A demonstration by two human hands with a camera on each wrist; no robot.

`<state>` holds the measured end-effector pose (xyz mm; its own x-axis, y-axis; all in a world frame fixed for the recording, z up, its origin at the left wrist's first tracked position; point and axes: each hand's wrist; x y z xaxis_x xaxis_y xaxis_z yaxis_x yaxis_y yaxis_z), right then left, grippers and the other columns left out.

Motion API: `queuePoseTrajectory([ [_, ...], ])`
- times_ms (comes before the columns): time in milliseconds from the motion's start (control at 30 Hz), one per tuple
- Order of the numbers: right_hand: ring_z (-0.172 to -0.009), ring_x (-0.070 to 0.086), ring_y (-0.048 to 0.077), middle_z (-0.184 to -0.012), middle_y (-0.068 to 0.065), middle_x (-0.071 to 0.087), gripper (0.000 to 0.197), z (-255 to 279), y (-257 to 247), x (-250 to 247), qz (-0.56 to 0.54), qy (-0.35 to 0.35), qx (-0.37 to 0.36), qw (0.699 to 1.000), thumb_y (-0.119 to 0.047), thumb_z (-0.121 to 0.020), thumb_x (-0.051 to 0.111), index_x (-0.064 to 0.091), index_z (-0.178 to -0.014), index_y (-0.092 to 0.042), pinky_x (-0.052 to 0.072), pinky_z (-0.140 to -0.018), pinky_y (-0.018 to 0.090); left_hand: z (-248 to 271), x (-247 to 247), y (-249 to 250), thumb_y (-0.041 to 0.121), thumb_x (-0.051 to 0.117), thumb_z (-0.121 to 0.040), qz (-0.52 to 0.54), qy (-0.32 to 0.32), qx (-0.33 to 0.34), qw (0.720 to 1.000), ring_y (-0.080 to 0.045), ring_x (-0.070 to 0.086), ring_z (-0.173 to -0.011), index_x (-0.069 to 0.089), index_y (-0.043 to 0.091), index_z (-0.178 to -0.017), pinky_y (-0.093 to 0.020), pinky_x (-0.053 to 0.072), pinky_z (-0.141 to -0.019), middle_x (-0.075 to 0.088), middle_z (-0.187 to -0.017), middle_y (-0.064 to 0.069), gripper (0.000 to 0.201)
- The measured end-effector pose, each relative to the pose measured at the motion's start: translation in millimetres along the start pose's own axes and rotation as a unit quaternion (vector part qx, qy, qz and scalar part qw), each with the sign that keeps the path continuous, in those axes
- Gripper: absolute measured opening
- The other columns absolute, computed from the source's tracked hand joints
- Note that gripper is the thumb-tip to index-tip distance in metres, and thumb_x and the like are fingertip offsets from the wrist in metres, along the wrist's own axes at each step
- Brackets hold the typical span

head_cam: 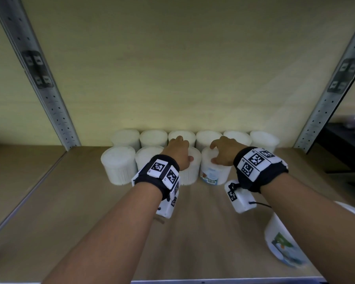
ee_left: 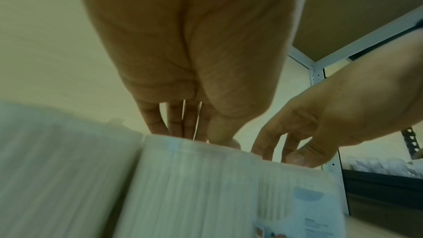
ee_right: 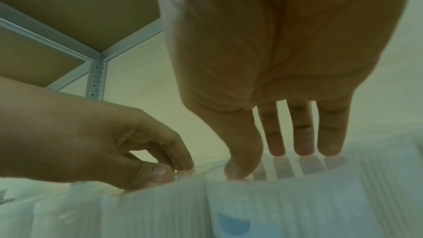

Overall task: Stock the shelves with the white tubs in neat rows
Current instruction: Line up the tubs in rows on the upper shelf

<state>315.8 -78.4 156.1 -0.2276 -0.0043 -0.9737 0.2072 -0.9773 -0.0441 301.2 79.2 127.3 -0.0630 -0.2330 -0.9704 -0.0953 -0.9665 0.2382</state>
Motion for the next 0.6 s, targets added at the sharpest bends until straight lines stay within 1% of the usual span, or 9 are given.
queuePoseTrajectory([
  [67,-0.133,0.04,0.029,-0.147,0.008,0.035,0.055,0.6,0.7,-1.2,-0.013,-0.011,-0.008,1.0,-0.022,-0.093,0.055,0.036,-0.145,-0.02,0.039,-0.108,0.034,-0.4,0.5,-0.2,0.032,0.052,-0.094,0.002,0.003,0.0,1.0,-0.029,0.04,-0.126,0.044,0.004,-0.134,-0.04,0.04,-0.103,0.039,-0.136,-0.013,0.049],
  [167,-0.136,0.039,0.026,-0.151,0.006,0.034,0.056,0.9,2.1,-3.3,-0.04,-0.021,-0.023,0.999,-0.01,-0.092,0.052,0.037,-0.145,-0.021,0.038,-0.111,0.032,-0.5,1.1,-0.7,0.032,0.053,-0.094,0.003,0.007,0.001,1.0,-0.029,0.039,-0.126,0.045,0.004,-0.133,-0.04,0.039,-0.104,0.039,-0.136,-0.013,0.049],
  [233,-0.137,0.038,0.025,-0.151,0.005,0.033,0.057,2.2,3.1,-3.9,-0.05,-0.029,-0.033,0.998,-0.008,-0.092,0.051,0.037,-0.146,-0.021,0.038,-0.111,0.031,-0.6,1.4,-0.9,0.032,0.053,-0.094,0.003,0.008,0.001,1.0,-0.029,0.039,-0.126,0.045,0.004,-0.133,-0.04,0.039,-0.104,0.039,-0.136,-0.013,0.049],
  [333,-0.138,0.034,0.028,-0.152,0.006,0.031,0.057,2.8,3.0,-2.4,-0.058,-0.029,-0.026,0.998,-0.015,-0.093,0.05,0.032,-0.147,-0.023,0.036,-0.111,0.036,-1.1,1.2,-1.3,0.032,0.053,-0.094,0.006,0.009,0.001,1.0,-0.029,0.04,-0.126,0.045,0.004,-0.133,-0.039,0.039,-0.104,0.039,-0.136,-0.013,0.048],
  [433,-0.138,0.027,0.035,-0.149,0.012,0.029,0.056,0.9,0.6,-1.8,-0.033,0.008,0.02,0.999,-0.034,-0.094,0.052,0.035,-0.145,-0.017,0.032,-0.111,0.041,-1.2,1.1,-1.1,0.031,0.053,-0.094,0.007,0.009,0.002,1.0,-0.029,0.04,-0.126,0.045,0.004,-0.133,-0.039,0.039,-0.103,0.039,-0.136,-0.013,0.049],
  [500,-0.136,0.03,0.036,-0.147,0.015,0.031,0.062,0.2,-0.9,-0.6,-0.002,0.011,0.044,0.999,-0.045,-0.092,0.051,0.038,-0.142,-0.011,0.031,-0.111,0.042,-1.0,1.1,-1.2,0.031,0.053,-0.094,0.009,0.009,0.002,1.0,-0.029,0.04,-0.126,0.045,0.004,-0.133,-0.039,0.039,-0.104,0.04,-0.136,-0.013,0.049],
  [600,-0.13,0.039,0.034,-0.142,0.016,0.038,0.062,1.4,-2.9,2.7,0.02,0.005,0.047,0.999,-0.049,-0.093,0.049,0.042,-0.139,-0.008,0.032,-0.108,0.038,-0.9,1.8,-1.7,0.031,0.054,-0.094,0.012,0.009,0.0,1.0,-0.029,0.04,-0.126,0.046,0.004,-0.133,-0.039,0.039,-0.104,0.039,-0.136,-0.012,0.048],
])
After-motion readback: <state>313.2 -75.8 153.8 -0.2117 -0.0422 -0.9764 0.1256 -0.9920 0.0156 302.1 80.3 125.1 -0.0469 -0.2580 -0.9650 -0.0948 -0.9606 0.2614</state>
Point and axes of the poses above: each hand's wrist, its own z-axis away from the middle knuckle, its own x-axis out of the palm, y = z × x
